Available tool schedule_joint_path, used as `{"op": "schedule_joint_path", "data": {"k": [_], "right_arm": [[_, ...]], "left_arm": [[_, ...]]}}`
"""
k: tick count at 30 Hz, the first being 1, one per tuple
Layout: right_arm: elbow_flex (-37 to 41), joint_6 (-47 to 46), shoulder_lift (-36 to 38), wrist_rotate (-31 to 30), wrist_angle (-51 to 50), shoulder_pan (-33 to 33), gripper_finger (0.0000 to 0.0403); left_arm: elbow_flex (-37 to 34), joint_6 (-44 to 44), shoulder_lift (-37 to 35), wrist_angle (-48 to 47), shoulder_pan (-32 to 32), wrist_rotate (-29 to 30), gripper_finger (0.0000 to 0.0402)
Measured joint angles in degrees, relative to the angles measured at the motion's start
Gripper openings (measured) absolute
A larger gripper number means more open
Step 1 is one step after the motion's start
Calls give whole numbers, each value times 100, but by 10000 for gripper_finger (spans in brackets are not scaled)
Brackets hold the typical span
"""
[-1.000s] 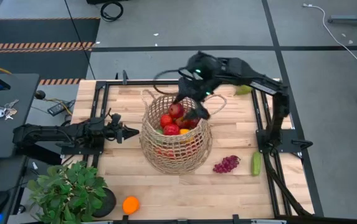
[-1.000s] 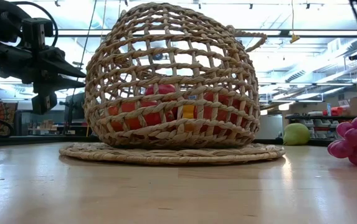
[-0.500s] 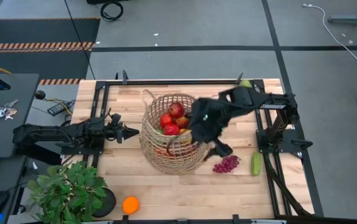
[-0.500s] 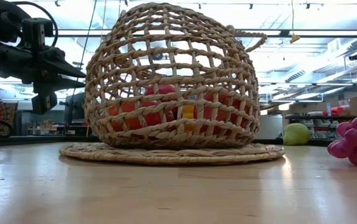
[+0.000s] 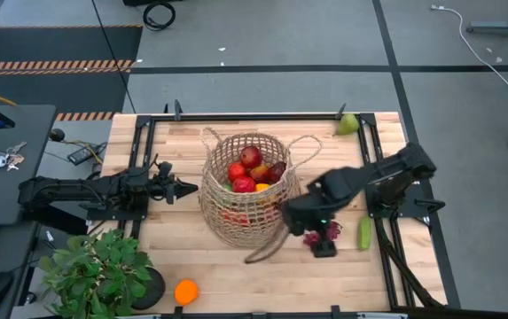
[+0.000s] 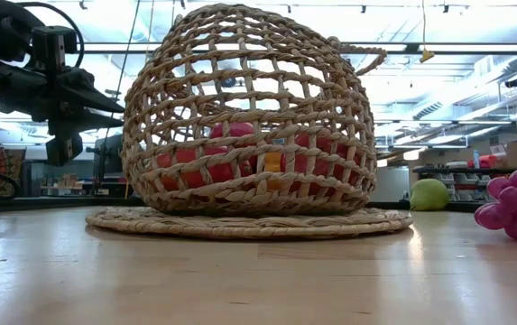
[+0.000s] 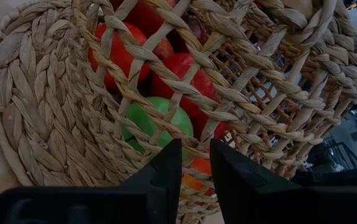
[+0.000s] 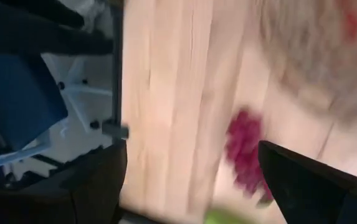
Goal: Build produce basket
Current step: Put the green cucumber into the basket
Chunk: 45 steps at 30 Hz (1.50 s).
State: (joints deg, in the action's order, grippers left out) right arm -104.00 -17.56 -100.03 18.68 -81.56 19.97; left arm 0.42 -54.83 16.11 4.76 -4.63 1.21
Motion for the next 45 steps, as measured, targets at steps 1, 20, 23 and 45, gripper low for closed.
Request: {"op": "schedule_joint_path", "data": {"k": [1, 20, 23, 45], "right_arm": [[262, -228, 165, -1, 24, 77, 361], [5350, -6070, 3559, -101, 1051, 363, 356], [5780, -6460, 3752, -109, 1127, 361, 356], [6969, -7995, 3825, -201, 2296, 693, 348]], "left_arm": [[1, -1, 0, 2, 1, 0, 90], [-1, -2, -1, 2, -1, -2, 87], [-1, -2, -1, 2, 1, -2, 88], [1, -2, 1, -7, 1, -2, 90]]}}
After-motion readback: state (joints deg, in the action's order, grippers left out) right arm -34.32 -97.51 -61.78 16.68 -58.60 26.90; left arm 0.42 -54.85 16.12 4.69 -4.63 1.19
